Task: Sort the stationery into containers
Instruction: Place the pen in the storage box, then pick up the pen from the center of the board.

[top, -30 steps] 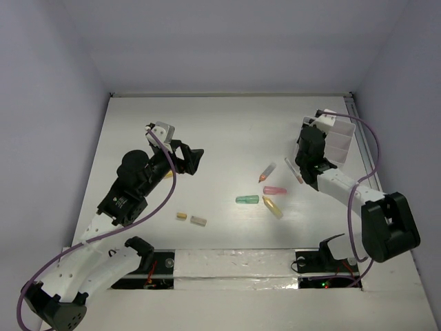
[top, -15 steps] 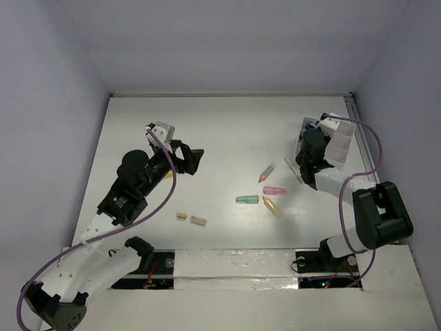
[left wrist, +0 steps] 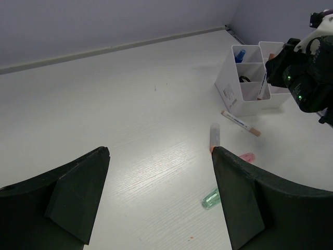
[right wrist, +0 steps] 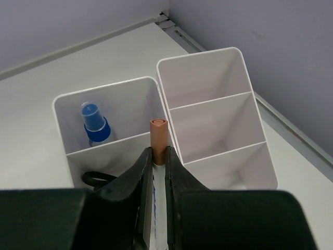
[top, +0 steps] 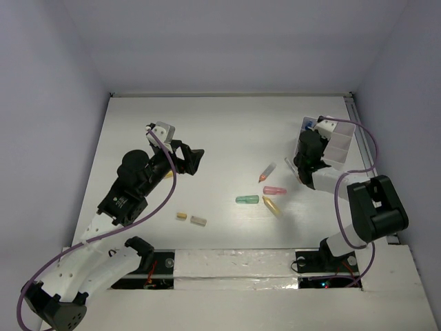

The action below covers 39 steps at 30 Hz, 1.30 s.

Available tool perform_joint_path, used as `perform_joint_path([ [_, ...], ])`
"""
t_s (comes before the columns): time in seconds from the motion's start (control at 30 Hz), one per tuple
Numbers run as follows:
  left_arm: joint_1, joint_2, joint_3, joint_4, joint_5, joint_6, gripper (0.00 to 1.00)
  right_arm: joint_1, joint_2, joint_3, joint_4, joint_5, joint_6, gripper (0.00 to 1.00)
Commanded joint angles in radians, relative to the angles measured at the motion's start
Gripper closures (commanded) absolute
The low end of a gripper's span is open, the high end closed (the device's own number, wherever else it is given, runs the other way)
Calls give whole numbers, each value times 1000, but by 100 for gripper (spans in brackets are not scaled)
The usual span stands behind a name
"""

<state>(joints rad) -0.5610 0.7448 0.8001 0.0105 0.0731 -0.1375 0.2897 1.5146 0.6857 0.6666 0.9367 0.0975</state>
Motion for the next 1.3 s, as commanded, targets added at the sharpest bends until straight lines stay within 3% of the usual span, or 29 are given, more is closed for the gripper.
perform_joint_path([
  [0.0, 3, -4, -1, 48, 14, -4, 23, -9, 15, 17, 74, 54, -5, 100],
  [0.27, 3, -5, -1, 49, 13, -2, 23, -9, 32, 47, 38, 37, 16, 98],
  [0.33, 3, -4, -1, 48, 16, -4, 23, -9, 21, 54, 2, 21, 30, 85],
  [0.53, 3, -2, 1, 49, 19, -4, 23, -9, -33, 43, -59, -10, 56, 65],
  [0.57, 3, -2, 1, 49, 22, -4, 23, -9, -39, 47, -105, -24, 76, 57],
  [0.73, 3, -7, 1, 48, 19, -4, 23, -9, -106, 64, -261, -81, 133, 48],
  [0.8, 3, -9, 1, 48, 17, -5, 23, -9, -149, 80, -332, -148, 156, 49],
  [0.9, 3, -10, -1, 48, 17, -4, 23, -9, -212, 120, -540, -307, 221, 67],
  [0.93, 3, -10, 1, 48, 19, -5, 23, -9, -229, 123, -637, -347, 249, 79],
  [1.03, 3, -12, 1, 49, 22, -5, 23, -9, -290, 117, -792, -487, 283, 96],
  [1.2, 3, -15, 2, 52, 34, -7, 23, -9, -338, 60, -920, -665, 337, 97],
  [1.27, 3, -18, 1, 52, 37, -10, 23, -9, -335, 51, -949, -662, 352, 82],
])
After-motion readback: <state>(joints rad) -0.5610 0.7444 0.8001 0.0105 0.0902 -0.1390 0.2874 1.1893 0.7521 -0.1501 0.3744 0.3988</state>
